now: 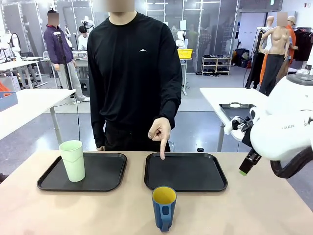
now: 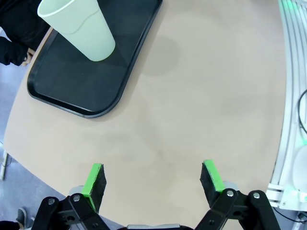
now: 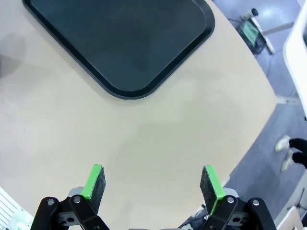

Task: Sort and store the cups by type.
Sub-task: Pick up the Handle plastic cup and place it into the empty Flat Tray.

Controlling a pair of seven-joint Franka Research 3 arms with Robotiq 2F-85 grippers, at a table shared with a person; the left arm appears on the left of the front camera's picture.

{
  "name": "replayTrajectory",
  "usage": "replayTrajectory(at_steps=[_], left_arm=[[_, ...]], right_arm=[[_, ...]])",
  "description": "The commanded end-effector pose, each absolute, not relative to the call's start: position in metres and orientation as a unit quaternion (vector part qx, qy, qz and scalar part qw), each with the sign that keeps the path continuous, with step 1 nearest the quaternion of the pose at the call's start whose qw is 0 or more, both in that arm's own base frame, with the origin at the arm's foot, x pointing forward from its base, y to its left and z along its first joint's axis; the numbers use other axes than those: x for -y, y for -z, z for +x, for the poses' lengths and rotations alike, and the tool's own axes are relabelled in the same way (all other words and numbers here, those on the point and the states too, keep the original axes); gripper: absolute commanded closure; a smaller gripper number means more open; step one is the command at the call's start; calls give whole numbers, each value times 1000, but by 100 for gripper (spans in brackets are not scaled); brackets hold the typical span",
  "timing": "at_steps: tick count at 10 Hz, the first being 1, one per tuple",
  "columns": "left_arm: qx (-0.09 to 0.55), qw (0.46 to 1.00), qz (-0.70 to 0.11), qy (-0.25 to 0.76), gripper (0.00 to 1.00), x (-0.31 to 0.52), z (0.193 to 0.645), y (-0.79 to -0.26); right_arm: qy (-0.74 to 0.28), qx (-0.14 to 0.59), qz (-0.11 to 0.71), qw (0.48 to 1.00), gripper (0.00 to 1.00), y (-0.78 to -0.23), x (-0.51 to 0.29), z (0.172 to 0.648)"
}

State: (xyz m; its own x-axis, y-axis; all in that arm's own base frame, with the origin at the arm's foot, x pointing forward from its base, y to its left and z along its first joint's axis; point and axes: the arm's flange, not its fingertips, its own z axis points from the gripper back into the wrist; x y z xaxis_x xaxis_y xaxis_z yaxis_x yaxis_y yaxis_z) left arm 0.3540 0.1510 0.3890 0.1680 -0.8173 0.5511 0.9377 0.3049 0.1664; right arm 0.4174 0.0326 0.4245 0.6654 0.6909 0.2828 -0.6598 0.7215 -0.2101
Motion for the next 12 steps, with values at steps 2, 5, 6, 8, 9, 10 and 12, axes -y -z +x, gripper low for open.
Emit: replayTrajectory(at_steps=[2,5,6,8,9,10,12], left_arm=[[292,747,-115,585,0,-155,358,-389],[292,747,-115,585,0,-155,358,-389],[292,747,-115,585,0,-155,358,-389],[292,747,-115,585,0,-155,358,-389],[292,747,-115,585,0,-155,358,-389],[292,747,-115,585,0,-155,358,-389],[292,747,-115,585,0,-155,358,-389]], right_arm=[[-359,170,-64,916,0,-425,-46,416],[-359,170,-64,916,0,-425,-46,416],[-372,172,-50,911,0,-425,-44,416],[-411,163,-30,896,0,-389,-2,417],[-420,149,-43,894,0,-377,12,412],[-437,158,-18,885,0,-367,20,406],[-464,190,19,865,0,-352,31,399]])
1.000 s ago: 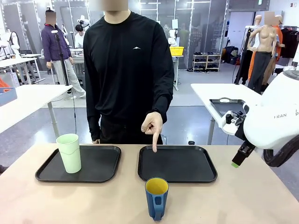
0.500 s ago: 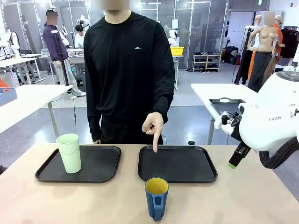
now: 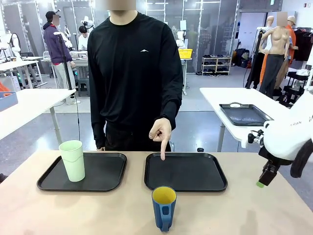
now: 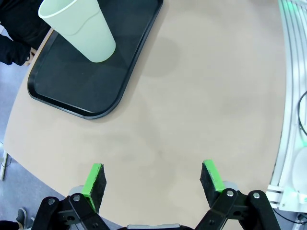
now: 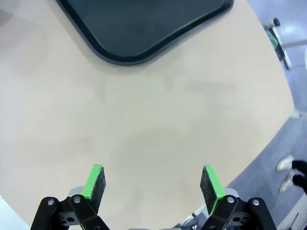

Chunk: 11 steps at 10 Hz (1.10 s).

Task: Sort and store the cups by type.
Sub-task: Pick up the Handle plastic cup and place it into the empty Flat Tray.

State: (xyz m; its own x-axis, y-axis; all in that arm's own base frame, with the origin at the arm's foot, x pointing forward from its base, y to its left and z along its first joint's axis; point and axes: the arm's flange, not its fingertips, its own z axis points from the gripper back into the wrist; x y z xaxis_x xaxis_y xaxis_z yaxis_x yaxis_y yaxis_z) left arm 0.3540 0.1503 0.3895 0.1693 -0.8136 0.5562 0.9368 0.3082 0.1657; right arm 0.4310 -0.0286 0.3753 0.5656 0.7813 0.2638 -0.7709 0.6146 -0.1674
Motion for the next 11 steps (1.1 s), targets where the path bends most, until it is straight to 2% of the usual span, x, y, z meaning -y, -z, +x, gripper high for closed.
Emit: replayTrajectory(at_steps=[1,4,6,8,11], left_arm=[[292,747,-115,585,0,-155,358,-389],[292,747,-115,585,0,-155,358,-389],[292,747,-115,585,0,-155,358,-389],[292,747,-115,585,0,-155,358,-389],[292,747,-115,585,0,-155,358,-389]], right_arm=[[-487,231,59,840,0,-342,33,399],[-516,332,141,777,0,-306,31,395],[-541,358,157,745,0,-288,30,392],[-544,419,194,701,0,-275,25,394],[-549,449,254,657,0,-265,26,396]])
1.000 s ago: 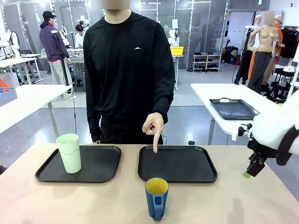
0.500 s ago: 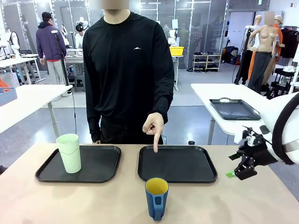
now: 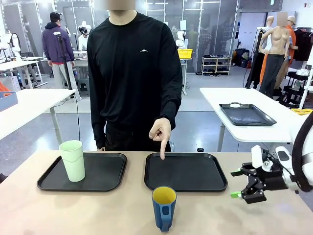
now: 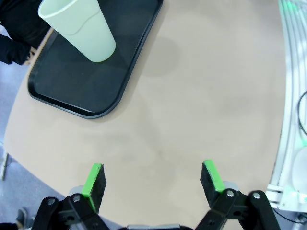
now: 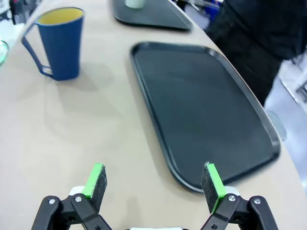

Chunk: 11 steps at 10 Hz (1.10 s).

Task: Sort and store the cups by type.
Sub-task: Pick up the Handle plastic cup and place it into the empty Flat Tray.

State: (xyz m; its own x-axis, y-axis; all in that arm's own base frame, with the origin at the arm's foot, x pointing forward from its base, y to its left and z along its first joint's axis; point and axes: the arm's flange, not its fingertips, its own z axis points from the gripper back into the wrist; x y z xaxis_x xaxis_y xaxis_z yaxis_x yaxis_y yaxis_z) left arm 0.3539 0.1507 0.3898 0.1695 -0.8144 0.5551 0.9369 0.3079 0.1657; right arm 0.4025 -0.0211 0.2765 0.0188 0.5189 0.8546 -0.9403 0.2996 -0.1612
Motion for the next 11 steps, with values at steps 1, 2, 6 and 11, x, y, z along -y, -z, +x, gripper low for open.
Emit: replayTrajectory(at_steps=[1,2,6,11], left_arm=[[292,747,-115,585,0,-155,358,-389],[292,747,-115,585,0,-155,358,-389],[292,747,-115,585,0,-155,358,-389],[292,747,-115,585,0,-155,358,-389]], right_arm=[[-550,455,275,644,0,-263,24,398],[-554,469,319,610,0,-263,23,399],[-573,411,359,612,0,-267,18,407],[-582,412,380,590,0,-266,4,406]])
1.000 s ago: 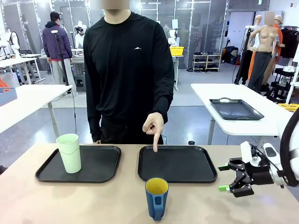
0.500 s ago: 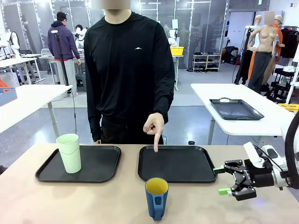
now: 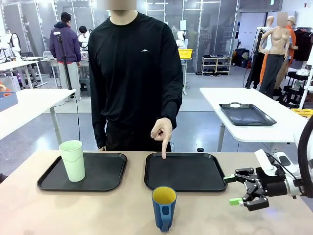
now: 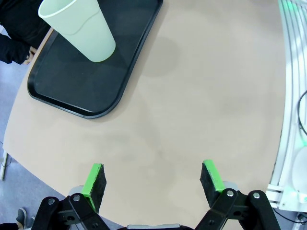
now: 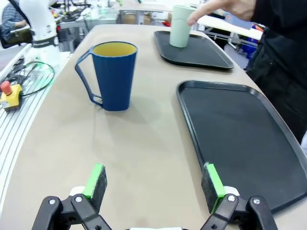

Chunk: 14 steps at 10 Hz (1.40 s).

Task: Sort and store the cups by type.
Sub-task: Pick up the Handle plastic cup and place it into the empty Flat Tray.

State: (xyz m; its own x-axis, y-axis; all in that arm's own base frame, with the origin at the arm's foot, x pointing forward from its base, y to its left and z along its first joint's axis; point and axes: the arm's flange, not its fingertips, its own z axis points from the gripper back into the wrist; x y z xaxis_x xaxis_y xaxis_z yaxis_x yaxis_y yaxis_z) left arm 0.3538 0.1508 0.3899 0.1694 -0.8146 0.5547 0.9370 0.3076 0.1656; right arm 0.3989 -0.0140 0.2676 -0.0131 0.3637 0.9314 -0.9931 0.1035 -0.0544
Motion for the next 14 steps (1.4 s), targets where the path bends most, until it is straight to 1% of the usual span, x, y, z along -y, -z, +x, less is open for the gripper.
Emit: replayTrajectory(at_steps=[1,3,6,8,11,14], left_arm=[[292,747,-115,585,0,-155,358,-389],[292,747,-115,585,0,-155,358,-389],[292,747,-115,585,0,-155,358,-389],[292,747,-115,585,0,-155,358,-389],[292,747,-115,585,0,-155,358,-389],[292,747,-115,585,0,-155,358,-389]], right_arm=[[-595,409,403,562,0,-263,-14,412],[-615,406,414,534,0,-257,-49,423],[-629,383,436,517,0,-248,-95,434],[-635,375,458,496,0,-244,-122,439],[-629,378,474,486,0,-234,-155,441],[-624,379,482,485,0,-229,-169,434]])
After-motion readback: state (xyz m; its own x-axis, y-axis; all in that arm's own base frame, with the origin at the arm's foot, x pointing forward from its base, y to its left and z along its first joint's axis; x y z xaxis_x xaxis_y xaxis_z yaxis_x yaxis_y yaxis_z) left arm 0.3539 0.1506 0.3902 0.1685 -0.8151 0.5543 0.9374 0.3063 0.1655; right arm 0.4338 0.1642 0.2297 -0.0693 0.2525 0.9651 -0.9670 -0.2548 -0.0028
